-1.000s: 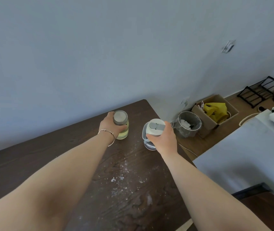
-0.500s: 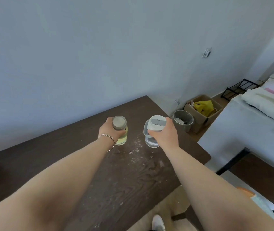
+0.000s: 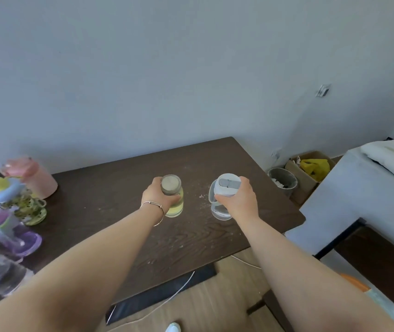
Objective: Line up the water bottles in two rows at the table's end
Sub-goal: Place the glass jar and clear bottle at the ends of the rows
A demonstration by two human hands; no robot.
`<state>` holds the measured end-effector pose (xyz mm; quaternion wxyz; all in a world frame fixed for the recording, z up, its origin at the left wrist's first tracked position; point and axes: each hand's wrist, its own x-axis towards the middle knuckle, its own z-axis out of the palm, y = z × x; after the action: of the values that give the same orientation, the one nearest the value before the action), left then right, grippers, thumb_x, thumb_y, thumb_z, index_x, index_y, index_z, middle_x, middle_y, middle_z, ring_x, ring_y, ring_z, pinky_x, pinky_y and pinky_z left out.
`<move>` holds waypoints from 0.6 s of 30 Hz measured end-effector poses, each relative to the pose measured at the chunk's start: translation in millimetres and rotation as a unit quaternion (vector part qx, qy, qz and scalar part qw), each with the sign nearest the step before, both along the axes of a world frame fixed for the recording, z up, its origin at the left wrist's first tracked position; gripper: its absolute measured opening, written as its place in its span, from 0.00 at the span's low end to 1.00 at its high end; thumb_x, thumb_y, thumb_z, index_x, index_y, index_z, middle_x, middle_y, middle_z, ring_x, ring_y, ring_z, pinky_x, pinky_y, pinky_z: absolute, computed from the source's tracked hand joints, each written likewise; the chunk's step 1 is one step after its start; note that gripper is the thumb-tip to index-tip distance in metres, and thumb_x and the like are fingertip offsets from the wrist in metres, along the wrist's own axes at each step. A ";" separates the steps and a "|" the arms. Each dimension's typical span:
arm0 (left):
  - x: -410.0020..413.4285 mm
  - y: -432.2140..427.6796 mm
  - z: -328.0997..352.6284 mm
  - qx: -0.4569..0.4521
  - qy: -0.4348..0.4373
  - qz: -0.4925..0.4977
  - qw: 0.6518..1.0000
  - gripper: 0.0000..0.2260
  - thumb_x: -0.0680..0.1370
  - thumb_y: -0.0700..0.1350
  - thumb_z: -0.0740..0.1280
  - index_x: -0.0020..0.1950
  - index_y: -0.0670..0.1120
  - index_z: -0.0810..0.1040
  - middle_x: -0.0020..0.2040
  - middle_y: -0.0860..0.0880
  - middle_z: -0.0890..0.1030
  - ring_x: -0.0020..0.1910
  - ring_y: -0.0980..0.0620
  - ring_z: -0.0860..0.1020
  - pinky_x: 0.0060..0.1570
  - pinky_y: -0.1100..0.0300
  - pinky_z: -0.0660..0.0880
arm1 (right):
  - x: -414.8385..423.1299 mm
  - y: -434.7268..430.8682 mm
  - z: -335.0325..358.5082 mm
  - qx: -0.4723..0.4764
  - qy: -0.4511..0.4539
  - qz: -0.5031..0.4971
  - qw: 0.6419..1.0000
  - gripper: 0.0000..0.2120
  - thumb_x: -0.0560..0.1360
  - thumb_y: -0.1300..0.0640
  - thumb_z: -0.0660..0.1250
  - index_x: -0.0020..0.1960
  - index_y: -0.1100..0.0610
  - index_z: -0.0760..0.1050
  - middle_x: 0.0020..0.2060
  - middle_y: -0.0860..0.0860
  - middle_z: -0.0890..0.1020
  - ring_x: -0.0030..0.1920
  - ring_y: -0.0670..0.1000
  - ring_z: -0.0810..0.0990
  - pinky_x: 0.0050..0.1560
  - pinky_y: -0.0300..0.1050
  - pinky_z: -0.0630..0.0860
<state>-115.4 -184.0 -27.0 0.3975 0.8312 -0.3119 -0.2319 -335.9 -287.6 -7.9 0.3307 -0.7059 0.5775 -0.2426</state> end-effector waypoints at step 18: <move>4.3 198.4 1.7 0.017 0.037 0.115 0.992 0.29 0.62 0.57 0.74 0.60 0.57 0.70 0.49 0.53 0.78 0.47 0.49 0.78 0.44 0.57 0.75 | 47.9 151.8 0.0 0.013 -0.001 0.106 0.994 0.43 0.61 0.48 0.81 0.70 0.49 0.64 0.61 0.48 0.75 0.54 0.49 0.74 0.51 0.48 0.79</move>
<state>-111.0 14.4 -25.3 0.4188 0.8591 -0.1951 -0.2201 -288.0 -135.8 -7.9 0.3640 -0.7585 0.5024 -0.1996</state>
